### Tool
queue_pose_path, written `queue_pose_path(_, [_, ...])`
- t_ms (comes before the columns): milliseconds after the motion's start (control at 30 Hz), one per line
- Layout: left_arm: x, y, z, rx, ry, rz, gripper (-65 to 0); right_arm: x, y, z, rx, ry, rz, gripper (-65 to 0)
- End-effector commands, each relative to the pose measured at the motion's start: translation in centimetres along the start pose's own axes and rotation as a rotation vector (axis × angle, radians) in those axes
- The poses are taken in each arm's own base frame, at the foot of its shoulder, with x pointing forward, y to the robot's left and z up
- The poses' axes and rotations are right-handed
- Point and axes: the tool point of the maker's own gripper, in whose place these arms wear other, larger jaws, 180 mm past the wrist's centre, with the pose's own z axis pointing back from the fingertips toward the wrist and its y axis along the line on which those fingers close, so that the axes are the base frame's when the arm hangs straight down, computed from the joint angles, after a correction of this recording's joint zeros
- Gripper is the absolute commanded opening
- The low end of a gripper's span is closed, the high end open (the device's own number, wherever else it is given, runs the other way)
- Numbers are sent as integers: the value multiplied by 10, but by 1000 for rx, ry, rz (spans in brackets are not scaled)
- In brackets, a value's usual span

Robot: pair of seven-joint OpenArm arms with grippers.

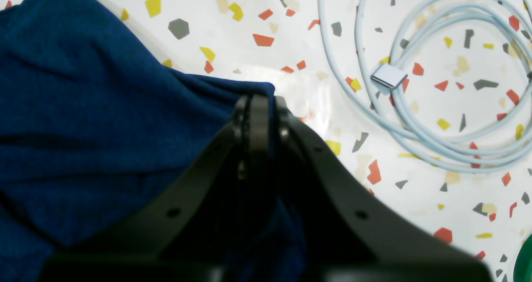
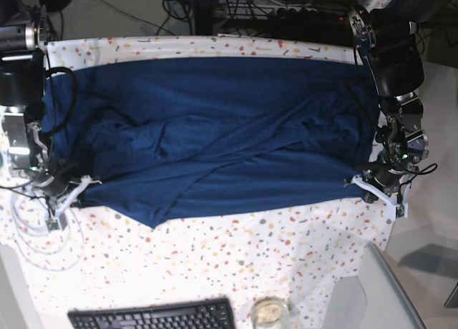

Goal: Layout the t-shirt on the table in an organized manner, then fold the t-shirt properly
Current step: 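Grasp the opposite shirt corner with the left gripper, right gripper holding its corner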

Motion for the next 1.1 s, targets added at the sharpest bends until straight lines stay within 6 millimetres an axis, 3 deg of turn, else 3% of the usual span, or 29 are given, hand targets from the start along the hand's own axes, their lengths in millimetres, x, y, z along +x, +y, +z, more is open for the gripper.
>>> queue_pose_path(0, [28, 3, 1, 4, -71, -3, -650, 23, -11, 2, -21, -41, 2, -588])
queue_pose_path(133, [28, 3, 1, 4, -71, -3, -650, 20, -12, 2, -23, 7, 2, -317])
queue_pose_path(200, [28, 3, 1, 4, -71, -3, -650, 23, -12, 3, -24, 0, 2, -243])
queue_pose_path(333, [28, 3, 1, 4, -71, -3, -650, 43, -24, 4, -45, -35, -31, -236])
queue_pose_path(500, [28, 4, 1, 4, -70, -1, -650, 53, -13, -11, -20, 53, 34, -237])
queue_pose_path(733, [28, 4, 1, 6, -70, 0, -650, 37, -15, -30, -23, 184, 54, -239])
queue_pose_path(967, [28, 6, 1, 8, -70, -2, -650, 14, -16, -32, -26, 238, 70, -240])
queue_pose_path(1067, [30, 6, 1, 8, -73, -3, -650, 17, -15, -33, -24, 218, 70, -311])
